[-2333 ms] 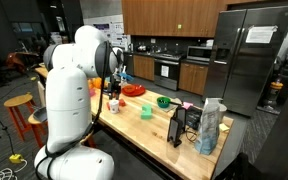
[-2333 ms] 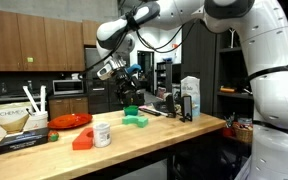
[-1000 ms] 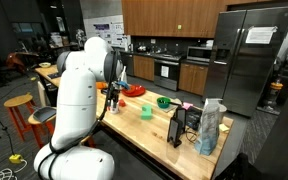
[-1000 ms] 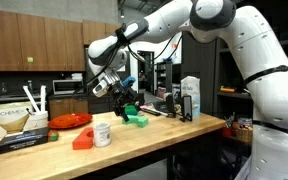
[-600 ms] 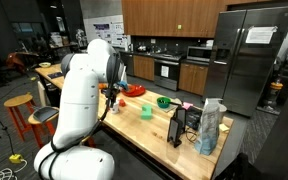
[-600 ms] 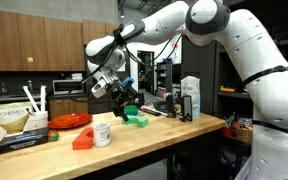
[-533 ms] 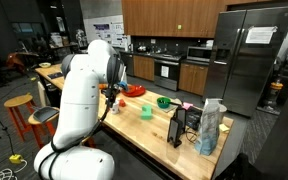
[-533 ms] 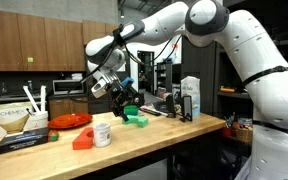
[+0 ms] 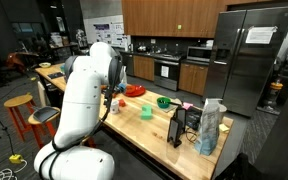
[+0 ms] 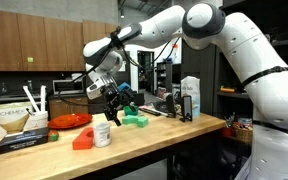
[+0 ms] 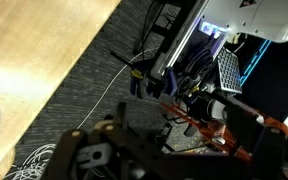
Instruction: Push the white tin to left
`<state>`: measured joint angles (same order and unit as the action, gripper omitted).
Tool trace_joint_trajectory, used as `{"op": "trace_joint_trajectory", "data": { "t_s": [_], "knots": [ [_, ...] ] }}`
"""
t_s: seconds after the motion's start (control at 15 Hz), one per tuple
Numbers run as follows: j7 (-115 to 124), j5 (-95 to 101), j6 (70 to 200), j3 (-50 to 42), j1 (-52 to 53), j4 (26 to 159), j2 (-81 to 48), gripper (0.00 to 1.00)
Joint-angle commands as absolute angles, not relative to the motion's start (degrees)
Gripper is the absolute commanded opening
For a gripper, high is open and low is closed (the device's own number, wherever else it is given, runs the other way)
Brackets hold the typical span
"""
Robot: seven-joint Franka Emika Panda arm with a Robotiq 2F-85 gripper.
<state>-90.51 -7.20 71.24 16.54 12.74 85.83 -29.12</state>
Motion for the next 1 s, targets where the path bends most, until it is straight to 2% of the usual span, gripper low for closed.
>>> {"op": "trace_joint_trajectory", "data": {
  "t_s": [0.0,0.93],
  "knots": [
    [-95.39,-8.62,77.52,17.59,12.09,88.97,-27.9,1.0],
    [-108.32,-1.65,124.86,17.84,12.2,107.7,-21.75,1.0]
  ]
}}
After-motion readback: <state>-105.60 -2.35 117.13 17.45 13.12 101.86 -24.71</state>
